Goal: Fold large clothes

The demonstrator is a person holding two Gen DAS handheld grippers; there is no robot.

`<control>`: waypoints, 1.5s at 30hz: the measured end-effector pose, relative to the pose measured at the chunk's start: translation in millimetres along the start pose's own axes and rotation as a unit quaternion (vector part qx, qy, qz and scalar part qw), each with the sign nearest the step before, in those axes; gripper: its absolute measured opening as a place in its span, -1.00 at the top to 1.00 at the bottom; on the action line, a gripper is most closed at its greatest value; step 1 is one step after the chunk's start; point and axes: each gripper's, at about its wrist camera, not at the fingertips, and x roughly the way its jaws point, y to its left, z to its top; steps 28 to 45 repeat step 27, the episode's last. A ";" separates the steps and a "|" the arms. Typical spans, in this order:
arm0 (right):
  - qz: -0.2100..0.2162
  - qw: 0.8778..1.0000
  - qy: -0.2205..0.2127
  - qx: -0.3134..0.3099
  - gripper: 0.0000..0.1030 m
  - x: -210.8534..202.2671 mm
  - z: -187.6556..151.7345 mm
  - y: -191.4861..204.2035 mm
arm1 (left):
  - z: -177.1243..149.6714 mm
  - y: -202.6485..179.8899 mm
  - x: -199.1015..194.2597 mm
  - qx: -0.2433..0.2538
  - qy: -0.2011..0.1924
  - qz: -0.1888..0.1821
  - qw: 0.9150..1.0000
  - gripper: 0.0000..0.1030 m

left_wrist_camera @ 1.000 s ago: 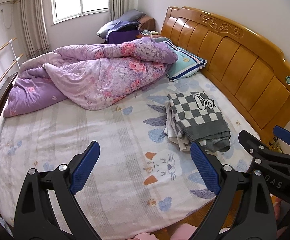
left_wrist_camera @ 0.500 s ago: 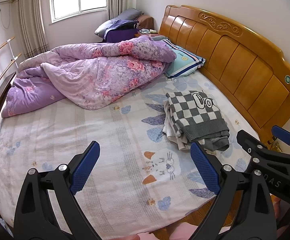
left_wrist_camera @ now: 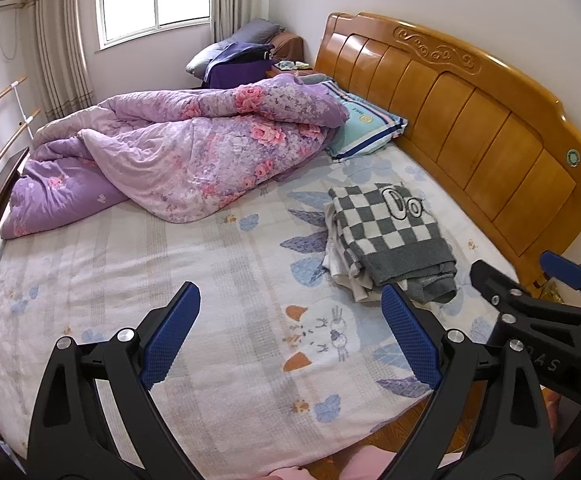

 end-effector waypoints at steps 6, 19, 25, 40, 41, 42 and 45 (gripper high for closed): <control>0.000 1.000 0.002 0.005 -0.85 1.3 -3.7 -1.6 | 0.7 -0.9 -0.9 -0.003 -0.011 -0.012 1.000 -0.91; 0.000 1.000 0.003 0.007 -0.85 -2.3 -8.3 0.7 | -0.3 2.0 1.0 -0.009 -0.011 0.012 1.000 -0.91; 0.002 1.000 0.005 0.006 -0.85 0.0 -5.9 0.6 | 0.1 2.8 2.5 -0.010 -0.004 0.019 1.000 -0.91; 0.002 1.000 0.006 0.006 -0.85 0.7 -5.2 0.7 | -0.7 2.8 3.3 -0.009 -0.001 0.020 1.000 -0.91; 0.002 1.000 0.006 0.006 -0.85 0.7 -5.2 0.7 | -0.7 2.8 3.3 -0.009 -0.001 0.020 1.000 -0.91; 0.002 1.000 0.006 0.006 -0.85 0.7 -5.2 0.7 | -0.7 2.8 3.3 -0.009 -0.001 0.020 1.000 -0.91; 0.002 1.000 0.006 0.006 -0.85 0.7 -5.2 0.7 | -0.7 2.8 3.3 -0.009 -0.001 0.020 1.000 -0.91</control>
